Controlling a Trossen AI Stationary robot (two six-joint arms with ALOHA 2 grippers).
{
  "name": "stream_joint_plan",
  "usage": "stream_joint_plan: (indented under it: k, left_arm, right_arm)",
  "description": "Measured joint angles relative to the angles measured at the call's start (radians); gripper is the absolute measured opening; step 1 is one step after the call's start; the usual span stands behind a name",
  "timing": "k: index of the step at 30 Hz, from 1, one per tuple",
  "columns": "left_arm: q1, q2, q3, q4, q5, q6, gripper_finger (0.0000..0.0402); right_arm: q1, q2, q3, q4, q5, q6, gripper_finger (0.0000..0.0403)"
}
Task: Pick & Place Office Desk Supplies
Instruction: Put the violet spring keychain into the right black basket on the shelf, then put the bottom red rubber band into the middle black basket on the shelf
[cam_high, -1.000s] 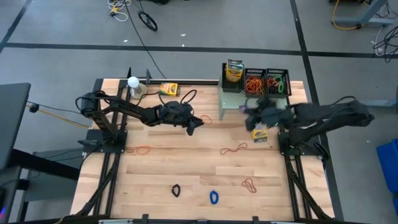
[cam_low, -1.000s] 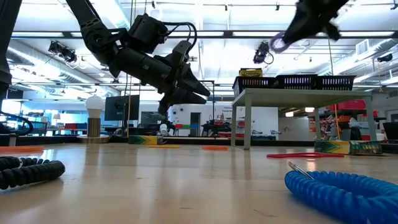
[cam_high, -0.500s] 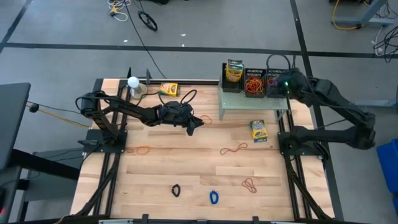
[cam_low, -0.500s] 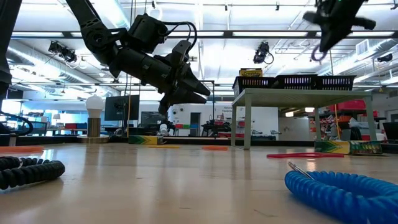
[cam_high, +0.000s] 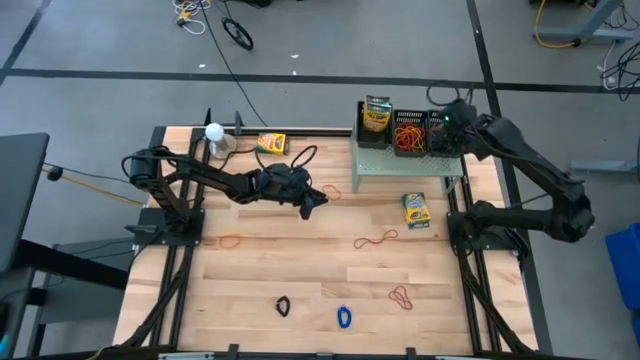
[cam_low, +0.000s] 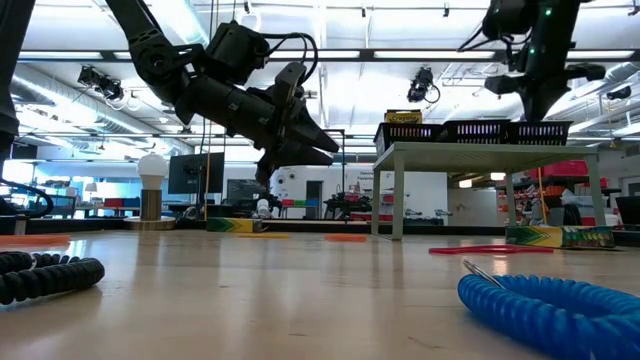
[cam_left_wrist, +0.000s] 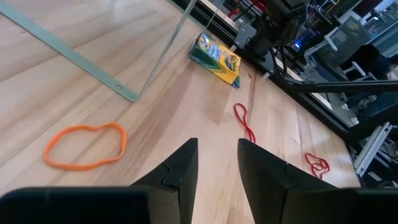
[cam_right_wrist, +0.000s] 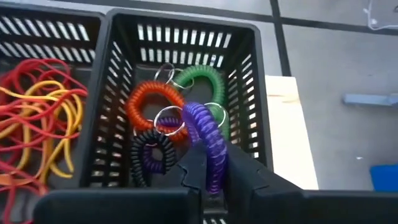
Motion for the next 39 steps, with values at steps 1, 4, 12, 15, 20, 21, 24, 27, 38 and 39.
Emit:
stream_joint_plan:
  k: [1,4,12,15,20,21,24,27,38,39]
  left_arm:
    - [0.0,0.0,0.0,0.0,0.0,0.0,0.0119]
    - [0.0,0.0,0.0,0.0,0.0,0.001,0.0119]
    - [0.0,0.0,0.0,0.0,-0.002,0.005,0.0119]
    - [0.001,0.0,0.0,0.0,-0.004,0.005,0.0119]
    - [0.001,0.0,0.0,0.0,-0.004,0.005,0.0119]
    - [0.001,0.0,0.0,0.0,-0.004,0.005,0.0119]
    - [0.001,0.0,0.0,0.0,-0.003,0.005,0.0119]
    - [0.001,0.0,0.0,-0.001,-0.001,0.021,0.0119]
    - [0.01,0.001,0.0,-0.026,0.0,0.119,0.0119]
    - [0.01,0.001,0.0,-0.026,-0.001,0.118,0.0119]
  right_arm:
    - [0.0,0.004,-0.003,0.001,0.009,0.001,0.0043]
    - [0.0,0.008,-0.009,0.001,0.016,0.007,0.0056]
    - [0.0,0.007,-0.009,0.026,0.014,0.026,0.0113]
    - [0.0,0.007,-0.009,0.049,-0.012,0.025,0.0128]
    - [0.001,0.004,0.011,0.063,-0.056,-0.034,0.0136]
    - [0.005,0.004,0.025,0.065,-0.071,-0.062,0.0132]
    - [0.048,-0.014,0.061,0.076,-0.115,-0.141,0.0108]
    - [0.136,-0.057,0.058,0.134,-0.167,-0.199,0.0065]
    - [0.514,-0.229,-0.239,0.466,-0.275,-0.209,0.002]
    - [0.554,-0.237,-0.257,0.481,-0.283,-0.195,0.0017]
